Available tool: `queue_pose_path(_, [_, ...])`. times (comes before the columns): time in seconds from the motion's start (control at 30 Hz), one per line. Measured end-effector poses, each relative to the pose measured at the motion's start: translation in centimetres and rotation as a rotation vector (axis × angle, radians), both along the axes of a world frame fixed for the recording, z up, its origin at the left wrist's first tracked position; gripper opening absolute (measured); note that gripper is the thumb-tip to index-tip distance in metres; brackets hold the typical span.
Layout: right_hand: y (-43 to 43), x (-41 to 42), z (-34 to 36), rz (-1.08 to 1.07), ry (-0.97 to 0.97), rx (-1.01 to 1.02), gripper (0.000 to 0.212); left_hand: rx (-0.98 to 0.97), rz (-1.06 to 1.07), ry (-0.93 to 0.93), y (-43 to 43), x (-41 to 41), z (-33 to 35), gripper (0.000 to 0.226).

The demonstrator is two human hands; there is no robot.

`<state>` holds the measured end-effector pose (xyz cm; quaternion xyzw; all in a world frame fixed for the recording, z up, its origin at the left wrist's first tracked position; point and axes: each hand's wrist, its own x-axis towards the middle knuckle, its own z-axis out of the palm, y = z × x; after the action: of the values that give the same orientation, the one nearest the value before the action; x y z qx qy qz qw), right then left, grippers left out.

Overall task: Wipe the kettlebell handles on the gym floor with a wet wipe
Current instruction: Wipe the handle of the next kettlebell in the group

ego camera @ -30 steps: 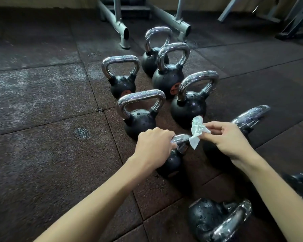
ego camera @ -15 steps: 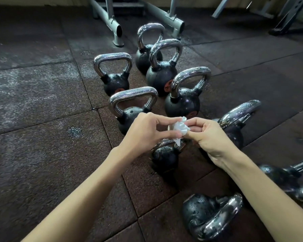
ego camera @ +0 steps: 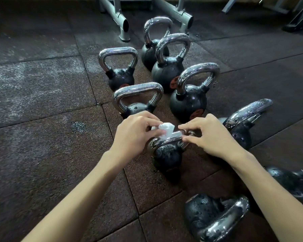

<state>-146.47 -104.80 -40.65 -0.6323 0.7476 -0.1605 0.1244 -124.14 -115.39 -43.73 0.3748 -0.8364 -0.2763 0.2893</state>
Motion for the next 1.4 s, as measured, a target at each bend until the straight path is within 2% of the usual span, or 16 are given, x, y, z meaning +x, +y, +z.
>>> queue_pose_path(0.07, [-0.2,-0.5,-0.2,0.037,-0.041,0.036,0.039,0.061,0.040,0.031,0.7,-0.7,-0.3,0.021])
queue_pose_path(0.23, [-0.4,-1.5,-0.8,0.021,-0.061,0.020,0.034,0.110,0.031,0.026,1.0,-1.7,0.0,0.030])
queue_pose_path(0.33, [0.0,-1.7,-0.9,0.006,-0.075,0.004,0.037,0.112,-0.100,-0.136,0.6,-1.3,0.9,0.028])
queue_pose_path(0.47, [0.1,-1.2,-0.8,0.003,-0.104,-0.019,0.038,-0.028,-0.176,-0.418,-0.2,-0.7,2.2,0.033])
queue_pose_path(0.57, [-0.2,-1.1,-1.0,0.006,-0.073,-0.006,0.038,-0.068,-0.185,-0.457,-0.3,-1.0,3.5,0.033])
queue_pose_path(0.83, [0.0,-1.7,-1.7,-0.024,-0.023,0.000,0.038,-0.083,-0.166,-0.291,0.0,-2.5,2.8,0.032])
queue_pose_path(1.03, [0.6,-0.7,-1.2,-0.059,-0.029,-0.027,0.033,0.112,-0.101,0.047,1.3,2.3,-1.0,0.028])
queue_pose_path(1.2, [1.0,-0.5,-1.1,-0.054,0.021,-0.032,0.033,0.023,-0.072,0.168,2.6,0.7,-1.6,0.030])
queue_pose_path(1.3, [1.7,-1.4,-1.1,-0.093,0.016,-0.021,0.032,0.122,-0.037,0.313,2.7,0.4,-2.6,0.030])
queue_pose_path(1.4, [2.5,-1.7,-1.3,-0.114,0.014,-0.029,0.026,0.318,0.052,0.470,3.6,0.6,-4.6,0.029])
